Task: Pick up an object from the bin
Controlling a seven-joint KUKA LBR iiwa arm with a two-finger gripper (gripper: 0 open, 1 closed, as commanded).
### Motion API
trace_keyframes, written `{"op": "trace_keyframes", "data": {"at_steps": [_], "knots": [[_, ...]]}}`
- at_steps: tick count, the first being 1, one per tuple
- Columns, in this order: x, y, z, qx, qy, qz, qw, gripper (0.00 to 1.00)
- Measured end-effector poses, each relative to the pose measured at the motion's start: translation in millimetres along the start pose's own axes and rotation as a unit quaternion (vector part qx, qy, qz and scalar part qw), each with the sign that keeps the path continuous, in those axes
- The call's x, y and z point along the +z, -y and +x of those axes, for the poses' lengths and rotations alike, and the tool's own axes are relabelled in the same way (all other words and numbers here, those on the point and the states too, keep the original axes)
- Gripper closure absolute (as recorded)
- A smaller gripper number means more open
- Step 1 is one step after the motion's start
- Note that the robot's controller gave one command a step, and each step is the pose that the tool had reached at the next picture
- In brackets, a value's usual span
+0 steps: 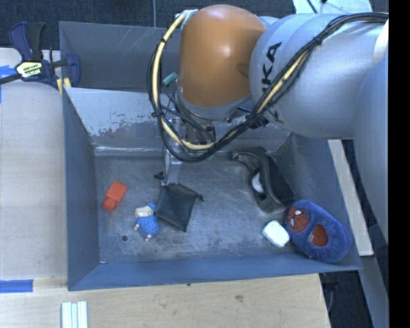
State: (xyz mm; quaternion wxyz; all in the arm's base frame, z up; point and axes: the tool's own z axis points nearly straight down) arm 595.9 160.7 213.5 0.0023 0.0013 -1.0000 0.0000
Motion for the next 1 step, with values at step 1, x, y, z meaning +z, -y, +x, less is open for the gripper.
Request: {"op": "trace_keyframes", "data": {"at_steps": [1], "knots": [[-21.2, 17.0, 15.9, -0.06, 0.003, 0.0, 0.9982, 0.0]]}}
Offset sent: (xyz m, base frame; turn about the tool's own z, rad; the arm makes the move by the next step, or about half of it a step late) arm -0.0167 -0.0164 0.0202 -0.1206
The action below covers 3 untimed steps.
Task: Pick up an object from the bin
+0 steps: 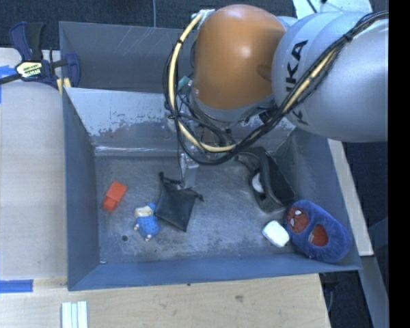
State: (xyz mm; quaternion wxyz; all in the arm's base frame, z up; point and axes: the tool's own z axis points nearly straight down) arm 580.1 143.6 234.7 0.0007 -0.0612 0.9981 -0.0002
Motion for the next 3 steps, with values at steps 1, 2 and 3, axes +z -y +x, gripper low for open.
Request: {"op": "trace_keyframes", "data": {"at_steps": [1, 2, 3], "knots": [[166, 35, 5.6, -0.147, -0.0019, 0.0, 0.9891, 0.0], [161, 34, 2.6, -0.146, 0.0028, -0.001, 0.9892, 1.0], [12, 23, 34.4, -0.141, 0.0051, 0.0, 0.9901, 1.0]]}}
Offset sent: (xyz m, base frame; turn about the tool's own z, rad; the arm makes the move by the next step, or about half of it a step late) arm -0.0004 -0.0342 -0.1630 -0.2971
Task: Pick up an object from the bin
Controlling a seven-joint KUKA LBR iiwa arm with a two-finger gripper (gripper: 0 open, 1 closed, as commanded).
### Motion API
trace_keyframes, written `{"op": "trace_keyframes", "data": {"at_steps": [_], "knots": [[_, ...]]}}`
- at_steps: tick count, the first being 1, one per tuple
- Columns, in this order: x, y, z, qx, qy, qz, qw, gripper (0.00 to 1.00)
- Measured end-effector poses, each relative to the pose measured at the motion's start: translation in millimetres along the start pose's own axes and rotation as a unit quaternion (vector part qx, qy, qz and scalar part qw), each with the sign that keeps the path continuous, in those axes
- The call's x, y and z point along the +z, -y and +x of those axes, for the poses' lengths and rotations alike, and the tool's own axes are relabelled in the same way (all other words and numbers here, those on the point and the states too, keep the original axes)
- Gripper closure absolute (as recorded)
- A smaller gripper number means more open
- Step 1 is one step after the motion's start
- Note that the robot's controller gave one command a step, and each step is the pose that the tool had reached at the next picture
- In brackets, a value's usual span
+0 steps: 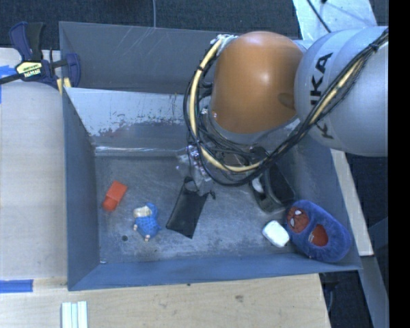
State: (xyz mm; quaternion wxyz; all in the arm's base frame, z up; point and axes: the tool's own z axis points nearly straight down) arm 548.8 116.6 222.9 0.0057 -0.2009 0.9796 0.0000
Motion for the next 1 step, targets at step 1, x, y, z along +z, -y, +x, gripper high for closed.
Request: {"op": "trace_keyframes", "data": {"at_steps": [1], "knots": [[22.2, 50.3, 10.6, -0.353, -0.0031, -0.002, 0.9355, 1.0]]}}
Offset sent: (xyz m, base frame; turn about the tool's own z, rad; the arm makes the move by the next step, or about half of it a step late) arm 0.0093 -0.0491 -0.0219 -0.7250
